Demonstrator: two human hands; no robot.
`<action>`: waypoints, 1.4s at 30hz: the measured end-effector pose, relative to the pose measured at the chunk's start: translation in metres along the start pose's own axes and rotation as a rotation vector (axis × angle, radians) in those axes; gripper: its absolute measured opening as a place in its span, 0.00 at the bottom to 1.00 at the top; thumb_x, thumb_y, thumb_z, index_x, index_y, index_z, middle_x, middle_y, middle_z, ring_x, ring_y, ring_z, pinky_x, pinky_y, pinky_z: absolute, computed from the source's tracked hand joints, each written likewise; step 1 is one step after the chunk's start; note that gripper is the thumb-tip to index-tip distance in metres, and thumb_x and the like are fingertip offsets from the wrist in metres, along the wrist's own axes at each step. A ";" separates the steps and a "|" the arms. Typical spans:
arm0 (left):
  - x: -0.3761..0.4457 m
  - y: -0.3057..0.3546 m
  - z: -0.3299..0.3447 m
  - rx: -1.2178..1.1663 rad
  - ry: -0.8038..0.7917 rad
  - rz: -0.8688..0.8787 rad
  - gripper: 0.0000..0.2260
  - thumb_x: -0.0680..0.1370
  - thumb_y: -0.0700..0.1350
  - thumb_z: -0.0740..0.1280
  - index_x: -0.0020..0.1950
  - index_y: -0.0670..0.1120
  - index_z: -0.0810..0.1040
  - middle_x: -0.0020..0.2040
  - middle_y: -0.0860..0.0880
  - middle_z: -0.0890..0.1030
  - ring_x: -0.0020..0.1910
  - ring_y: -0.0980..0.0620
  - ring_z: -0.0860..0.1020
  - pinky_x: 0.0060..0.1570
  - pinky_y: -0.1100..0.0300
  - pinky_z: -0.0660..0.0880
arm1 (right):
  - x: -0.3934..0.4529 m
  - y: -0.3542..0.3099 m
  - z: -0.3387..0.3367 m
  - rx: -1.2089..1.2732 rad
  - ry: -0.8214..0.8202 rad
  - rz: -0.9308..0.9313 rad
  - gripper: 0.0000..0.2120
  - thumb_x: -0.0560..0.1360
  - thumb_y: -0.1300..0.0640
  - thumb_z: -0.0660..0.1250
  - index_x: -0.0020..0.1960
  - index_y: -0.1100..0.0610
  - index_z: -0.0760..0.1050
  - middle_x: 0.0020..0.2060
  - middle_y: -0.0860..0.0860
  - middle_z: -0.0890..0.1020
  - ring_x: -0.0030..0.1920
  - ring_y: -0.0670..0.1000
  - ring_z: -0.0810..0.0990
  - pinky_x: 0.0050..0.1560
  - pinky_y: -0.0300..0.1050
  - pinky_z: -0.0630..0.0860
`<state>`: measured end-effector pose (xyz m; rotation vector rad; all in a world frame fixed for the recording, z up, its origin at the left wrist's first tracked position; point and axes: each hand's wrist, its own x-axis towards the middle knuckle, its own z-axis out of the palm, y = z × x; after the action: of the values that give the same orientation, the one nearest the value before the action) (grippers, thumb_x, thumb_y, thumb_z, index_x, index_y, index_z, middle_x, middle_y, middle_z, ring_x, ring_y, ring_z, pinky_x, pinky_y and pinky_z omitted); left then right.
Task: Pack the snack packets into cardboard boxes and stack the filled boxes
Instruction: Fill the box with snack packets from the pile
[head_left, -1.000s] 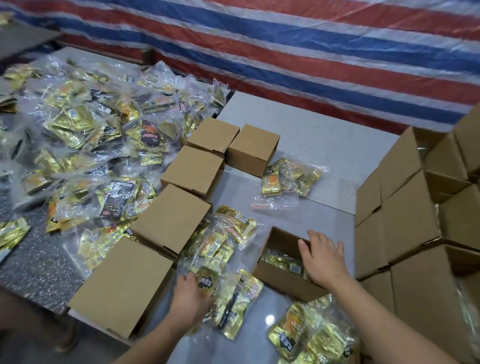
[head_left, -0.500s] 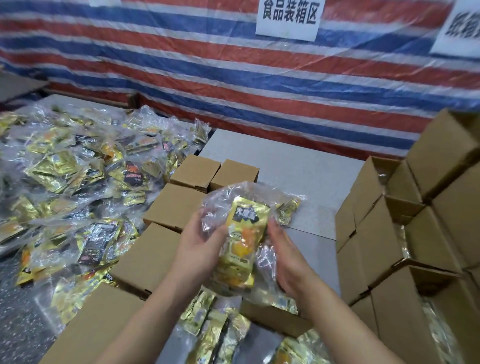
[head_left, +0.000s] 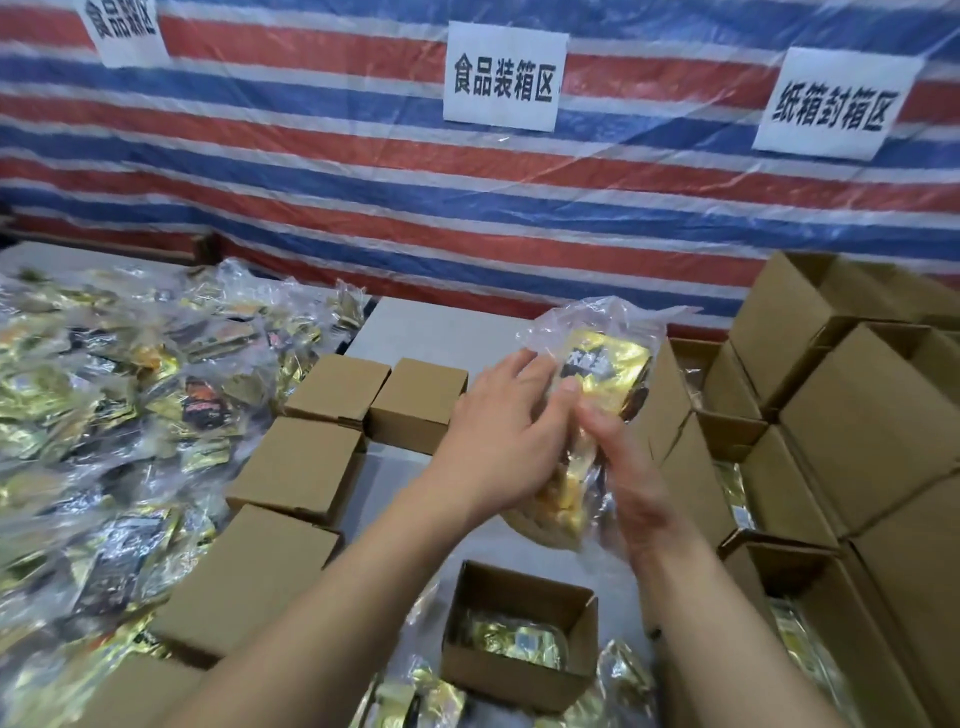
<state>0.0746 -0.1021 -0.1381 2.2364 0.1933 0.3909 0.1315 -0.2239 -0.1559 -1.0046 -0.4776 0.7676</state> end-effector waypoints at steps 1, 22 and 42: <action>0.002 -0.004 -0.002 -0.145 -0.084 -0.019 0.19 0.83 0.59 0.54 0.70 0.54 0.73 0.69 0.53 0.74 0.70 0.55 0.70 0.71 0.53 0.65 | -0.001 -0.001 -0.008 -0.019 0.028 -0.001 0.20 0.76 0.50 0.68 0.65 0.58 0.78 0.59 0.61 0.82 0.58 0.60 0.82 0.52 0.52 0.81; -0.076 -0.232 0.142 -0.140 -0.330 -0.500 0.11 0.86 0.47 0.56 0.63 0.48 0.74 0.62 0.46 0.76 0.61 0.49 0.74 0.65 0.58 0.69 | -0.004 0.103 -0.104 -1.049 -0.208 0.460 0.15 0.70 0.44 0.75 0.54 0.33 0.77 0.48 0.34 0.83 0.49 0.36 0.81 0.53 0.37 0.77; -0.077 -0.242 0.157 -0.188 -0.211 -0.462 0.14 0.86 0.50 0.49 0.65 0.54 0.71 0.60 0.56 0.74 0.58 0.62 0.72 0.56 0.73 0.64 | 0.019 0.205 -0.137 -1.525 -0.437 0.815 0.24 0.72 0.42 0.70 0.65 0.45 0.72 0.59 0.50 0.80 0.57 0.57 0.79 0.57 0.49 0.76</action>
<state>0.0545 -0.0813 -0.4353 1.9556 0.5242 -0.0745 0.1652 -0.2230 -0.4012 -2.5631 -1.1181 1.3786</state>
